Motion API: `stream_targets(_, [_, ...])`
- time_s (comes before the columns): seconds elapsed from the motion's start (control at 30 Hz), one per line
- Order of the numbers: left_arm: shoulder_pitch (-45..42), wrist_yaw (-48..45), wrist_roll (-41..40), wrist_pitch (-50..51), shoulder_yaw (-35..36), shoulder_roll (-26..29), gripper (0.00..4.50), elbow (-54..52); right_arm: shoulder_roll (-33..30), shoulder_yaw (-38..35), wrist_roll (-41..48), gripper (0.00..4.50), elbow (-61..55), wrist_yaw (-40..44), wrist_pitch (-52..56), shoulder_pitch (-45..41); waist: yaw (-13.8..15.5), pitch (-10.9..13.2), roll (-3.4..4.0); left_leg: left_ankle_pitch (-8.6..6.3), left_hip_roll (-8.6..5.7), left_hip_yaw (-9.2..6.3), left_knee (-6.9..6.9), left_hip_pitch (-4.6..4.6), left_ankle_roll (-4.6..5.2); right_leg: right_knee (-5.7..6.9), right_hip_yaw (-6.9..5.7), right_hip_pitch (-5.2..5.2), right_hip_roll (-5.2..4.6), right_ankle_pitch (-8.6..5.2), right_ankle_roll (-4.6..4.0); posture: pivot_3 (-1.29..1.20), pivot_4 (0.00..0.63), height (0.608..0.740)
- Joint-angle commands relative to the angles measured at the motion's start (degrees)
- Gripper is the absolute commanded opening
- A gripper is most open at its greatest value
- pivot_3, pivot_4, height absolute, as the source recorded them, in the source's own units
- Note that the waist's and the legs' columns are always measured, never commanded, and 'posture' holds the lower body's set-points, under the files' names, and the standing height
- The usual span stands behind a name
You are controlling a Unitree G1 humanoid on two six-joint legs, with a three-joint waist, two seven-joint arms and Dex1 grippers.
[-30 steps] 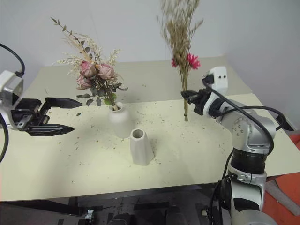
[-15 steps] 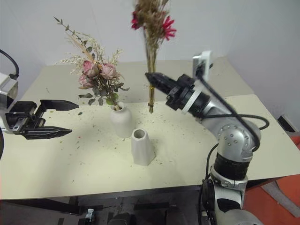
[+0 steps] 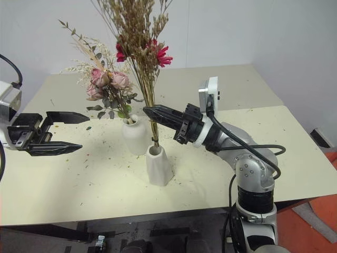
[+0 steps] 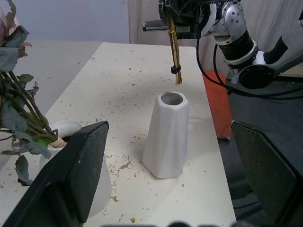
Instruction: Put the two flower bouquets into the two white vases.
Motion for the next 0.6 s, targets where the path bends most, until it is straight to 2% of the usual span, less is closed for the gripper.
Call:
stream_targets(0.03, [-1.04, 0.21, -1.32, 0.44, 1.00, 0.53, 4.50, -1.19, 0.60, 1.93, -1.32, 0.02, -0.57, 0.74, -4.12, 0.71, 0.00, 0.00, 0.00, 0.00, 0.00, 0.00, 0.00, 0.00, 0.00, 0.00, 0.00, 0.00, 0.00, 0.00, 0.00, 0.00, 0.150, 0.740])
stream_targets(0.6, [-1.08, 0.45, -0.83, 0.59, 0.82, 0.70, 4.50, -1.34, 0.09, 5.65, -4.76, 0.02, 3.06, 2.72, -9.43, 4.65, 0.02, 0.00, 0.00, 0.00, 0.00, 0.00, 0.00, -0.01, 0.00, 0.00, 0.00, -0.01, 0.00, 0.00, 0.00, 0.00, 0.150, 0.740])
